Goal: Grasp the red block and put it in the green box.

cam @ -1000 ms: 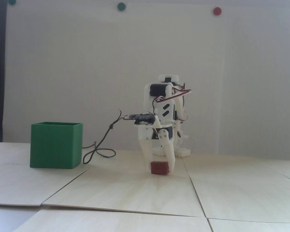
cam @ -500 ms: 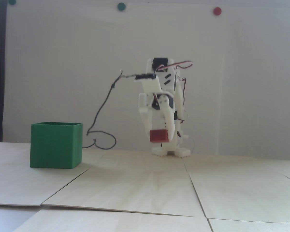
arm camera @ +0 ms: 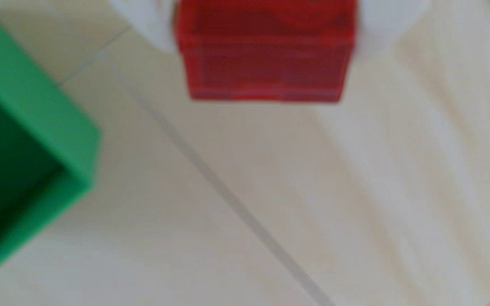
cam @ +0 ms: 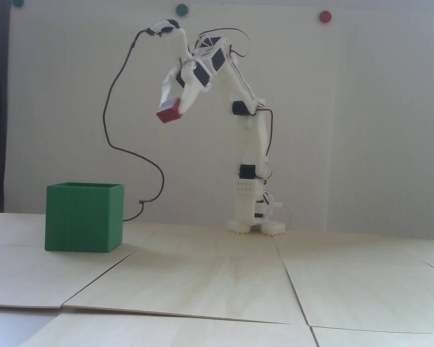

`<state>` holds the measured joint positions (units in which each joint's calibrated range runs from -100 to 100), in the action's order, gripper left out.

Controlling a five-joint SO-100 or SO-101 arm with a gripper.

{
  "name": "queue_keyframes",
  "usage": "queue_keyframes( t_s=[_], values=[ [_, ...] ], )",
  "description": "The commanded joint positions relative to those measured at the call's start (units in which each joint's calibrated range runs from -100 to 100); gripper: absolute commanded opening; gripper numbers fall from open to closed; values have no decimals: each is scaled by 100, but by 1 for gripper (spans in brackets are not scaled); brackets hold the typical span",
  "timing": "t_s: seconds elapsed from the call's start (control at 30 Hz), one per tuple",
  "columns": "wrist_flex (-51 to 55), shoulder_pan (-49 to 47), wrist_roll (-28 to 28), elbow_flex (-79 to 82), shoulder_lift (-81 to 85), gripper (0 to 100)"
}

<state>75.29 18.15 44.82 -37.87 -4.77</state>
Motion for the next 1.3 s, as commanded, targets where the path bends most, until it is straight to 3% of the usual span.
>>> queue_keyframes(
  t_s=[0.0,0.5,0.93,1.27],
  values=[
    [-1121,545,-47,-46,71,2],
    [-2681,1454,-47,-73,-1808,2],
    [-2647,1558,-47,-11,-1951,3],
    [-2647,1454,-47,-11,-1951,17]
  ],
)
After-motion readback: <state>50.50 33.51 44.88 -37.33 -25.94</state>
